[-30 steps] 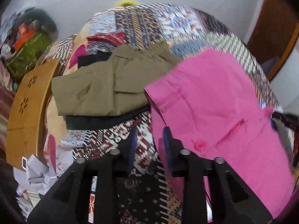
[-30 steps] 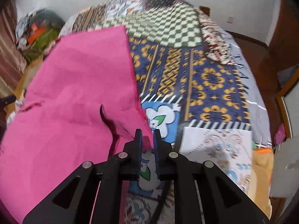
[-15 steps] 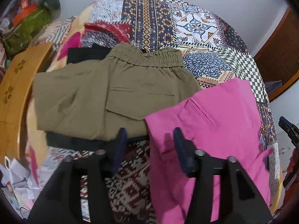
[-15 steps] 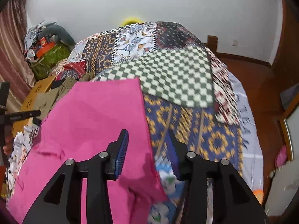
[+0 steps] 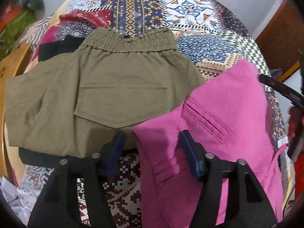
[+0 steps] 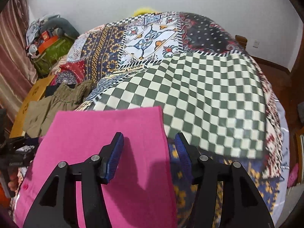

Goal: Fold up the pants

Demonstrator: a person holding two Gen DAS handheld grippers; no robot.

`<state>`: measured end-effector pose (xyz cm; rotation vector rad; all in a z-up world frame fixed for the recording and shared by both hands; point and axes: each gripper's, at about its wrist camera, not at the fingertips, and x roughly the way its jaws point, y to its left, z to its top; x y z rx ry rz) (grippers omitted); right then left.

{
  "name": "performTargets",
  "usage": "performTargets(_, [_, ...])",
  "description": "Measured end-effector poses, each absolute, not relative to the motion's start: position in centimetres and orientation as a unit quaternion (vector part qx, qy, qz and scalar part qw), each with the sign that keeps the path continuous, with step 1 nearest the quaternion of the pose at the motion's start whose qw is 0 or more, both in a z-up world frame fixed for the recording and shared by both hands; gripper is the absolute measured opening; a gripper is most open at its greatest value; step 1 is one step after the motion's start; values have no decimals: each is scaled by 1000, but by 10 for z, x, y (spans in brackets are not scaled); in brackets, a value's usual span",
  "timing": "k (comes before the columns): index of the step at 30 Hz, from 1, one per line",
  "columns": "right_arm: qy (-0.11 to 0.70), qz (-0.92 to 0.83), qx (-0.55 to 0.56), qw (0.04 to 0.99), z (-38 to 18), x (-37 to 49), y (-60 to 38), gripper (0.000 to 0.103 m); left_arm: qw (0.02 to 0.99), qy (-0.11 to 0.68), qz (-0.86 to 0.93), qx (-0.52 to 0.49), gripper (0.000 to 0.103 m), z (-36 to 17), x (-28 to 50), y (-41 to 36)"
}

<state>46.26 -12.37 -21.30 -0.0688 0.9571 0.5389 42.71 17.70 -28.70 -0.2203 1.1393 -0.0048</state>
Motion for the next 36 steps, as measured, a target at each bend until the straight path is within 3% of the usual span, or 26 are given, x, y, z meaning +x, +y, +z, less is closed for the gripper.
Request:
performTargets(1, [456,257,-30,852,-216,467,-120,52,837,535,-12,-109,48,-287,426,177])
performTargets(5, [443,253,1,860,-219,474,-117,51,844,526,-5,-106,42,-286,428,173])
performTargets(7, [434,248,14,866,-221,473,-116,33,847,521,-3,-106,37,-287,426,172])
performTargets(10, [426,248,2,870,-221,470,-110,6,848,516,12,-117,16,-286,424,175])
performTargets(12, [424,246,-22,871,-218,467,-104,3,848,515,16,-125,14,-285,424,178])
performTargets(18, [384,238,-13,892,-186,446,-117,2,863,496,42,-91,10,-256,414,170])
performTargets(28, [304,239,2,922,-72,402,-152,2,915,397,34,-59,10,-130,379,149])
performTargets(36, [285,246,-5,926,-45,347,-172,2,923,383,23,-28,10,-102,341,123])
